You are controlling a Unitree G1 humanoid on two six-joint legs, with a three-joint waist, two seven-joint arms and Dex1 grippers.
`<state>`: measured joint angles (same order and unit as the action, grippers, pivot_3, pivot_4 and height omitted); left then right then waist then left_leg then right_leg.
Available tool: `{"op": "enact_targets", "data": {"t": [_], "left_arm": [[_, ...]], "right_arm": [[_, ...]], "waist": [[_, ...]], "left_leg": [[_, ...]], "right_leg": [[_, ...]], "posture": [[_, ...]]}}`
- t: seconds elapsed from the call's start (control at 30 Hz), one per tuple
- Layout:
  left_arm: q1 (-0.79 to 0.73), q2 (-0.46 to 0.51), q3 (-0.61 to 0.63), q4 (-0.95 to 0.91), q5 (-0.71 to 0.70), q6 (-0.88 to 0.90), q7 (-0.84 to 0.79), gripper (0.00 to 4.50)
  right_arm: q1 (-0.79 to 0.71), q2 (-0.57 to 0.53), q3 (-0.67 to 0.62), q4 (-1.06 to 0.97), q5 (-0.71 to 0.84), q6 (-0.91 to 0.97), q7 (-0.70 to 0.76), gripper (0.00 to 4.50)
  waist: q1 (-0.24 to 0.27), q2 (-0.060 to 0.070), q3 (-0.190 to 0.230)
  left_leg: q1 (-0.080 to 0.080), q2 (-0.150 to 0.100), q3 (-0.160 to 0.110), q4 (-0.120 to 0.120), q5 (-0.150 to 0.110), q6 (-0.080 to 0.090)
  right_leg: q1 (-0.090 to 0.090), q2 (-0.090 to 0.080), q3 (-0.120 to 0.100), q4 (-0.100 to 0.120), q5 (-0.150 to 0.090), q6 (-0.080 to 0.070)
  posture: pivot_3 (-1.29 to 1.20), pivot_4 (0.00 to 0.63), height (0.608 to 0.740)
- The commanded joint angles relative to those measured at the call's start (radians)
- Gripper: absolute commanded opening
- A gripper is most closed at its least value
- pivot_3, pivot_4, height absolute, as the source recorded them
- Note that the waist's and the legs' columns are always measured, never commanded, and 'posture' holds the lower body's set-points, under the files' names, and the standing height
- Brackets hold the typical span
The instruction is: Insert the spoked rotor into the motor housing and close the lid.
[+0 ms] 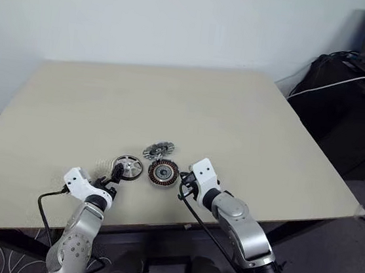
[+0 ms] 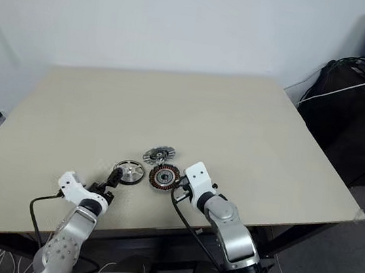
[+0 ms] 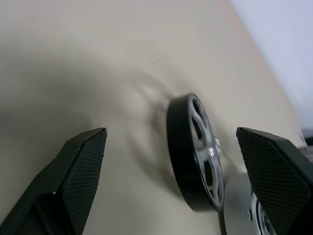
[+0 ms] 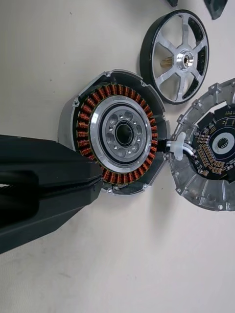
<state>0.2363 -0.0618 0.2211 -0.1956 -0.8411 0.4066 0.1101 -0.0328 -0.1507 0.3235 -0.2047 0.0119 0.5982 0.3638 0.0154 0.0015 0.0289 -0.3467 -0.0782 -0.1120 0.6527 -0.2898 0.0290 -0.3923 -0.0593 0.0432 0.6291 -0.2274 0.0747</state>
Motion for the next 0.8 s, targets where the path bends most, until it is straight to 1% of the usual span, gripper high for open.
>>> {"op": "enact_targets", "data": {"t": [0.03, 0.23, 0.57, 0.67, 0.8], "left_arm": [[-0.021, -0.102, -0.005, -0.005, -0.052, 0.003, 0.017, 4.5], [-0.014, -0.085, -0.029, -0.004, -0.091, 0.016, 0.011, 4.5], [-0.017, -0.071, -0.042, 0.0, -0.105, 0.03, 0.019, 4.5], [-0.021, -0.072, -0.039, 0.009, -0.114, 0.041, 0.024, 3.88], [-0.025, -0.076, -0.035, 0.02, -0.131, 0.048, 0.029, 2.52]], "right_arm": [[-0.013, 0.004, -0.014, -0.039, 0.012, -0.009, -0.005, 0.04], [-0.016, 0.005, -0.013, -0.034, 0.014, -0.012, -0.005, 0.04], [-0.022, 0.012, -0.011, -0.024, 0.014, -0.019, -0.007, 0.04], [-0.022, 0.014, -0.013, -0.025, 0.015, -0.02, -0.007, 0.0], [-0.02, 0.014, -0.02, -0.026, 0.018, -0.021, -0.009, 0.0]], "waist": [[0.0, 0.0, 0.0], [0.0, 0.0, 0.0], [0.0, 0.0, 0.0], [0.0, 0.0, 0.0], [0.0, 0.0, 0.0]], "left_leg": [[0.0, 0.0, 0.0, 0.0, 0.0, 0.0], [0.0, 0.0, 0.0, 0.0, 0.0, 0.0], [0.0, 0.0, 0.0, 0.0, 0.0, 0.0], [0.0, 0.0, 0.0, 0.0, 0.0, 0.0], [0.0, 0.0, 0.0, 0.0, 0.0, 0.0]], "right_leg": [[0.0, 0.0, 0.0, 0.0, 0.0, 0.0], [0.0, 0.0, 0.0, 0.0, 0.0, 0.0], [0.0, 0.0, 0.0, 0.0, 0.0, 0.0], [0.0, 0.0, 0.0, 0.0, 0.0, 0.0], [0.0, 0.0, 0.0, 0.0, 0.0, 0.0]], "posture": [[0.0, 0.0, 0.74], [0.0, 0.0, 0.74], [0.0, 0.0, 0.74], [0.0, 0.0, 0.74], [0.0, 0.0, 0.74]]}}
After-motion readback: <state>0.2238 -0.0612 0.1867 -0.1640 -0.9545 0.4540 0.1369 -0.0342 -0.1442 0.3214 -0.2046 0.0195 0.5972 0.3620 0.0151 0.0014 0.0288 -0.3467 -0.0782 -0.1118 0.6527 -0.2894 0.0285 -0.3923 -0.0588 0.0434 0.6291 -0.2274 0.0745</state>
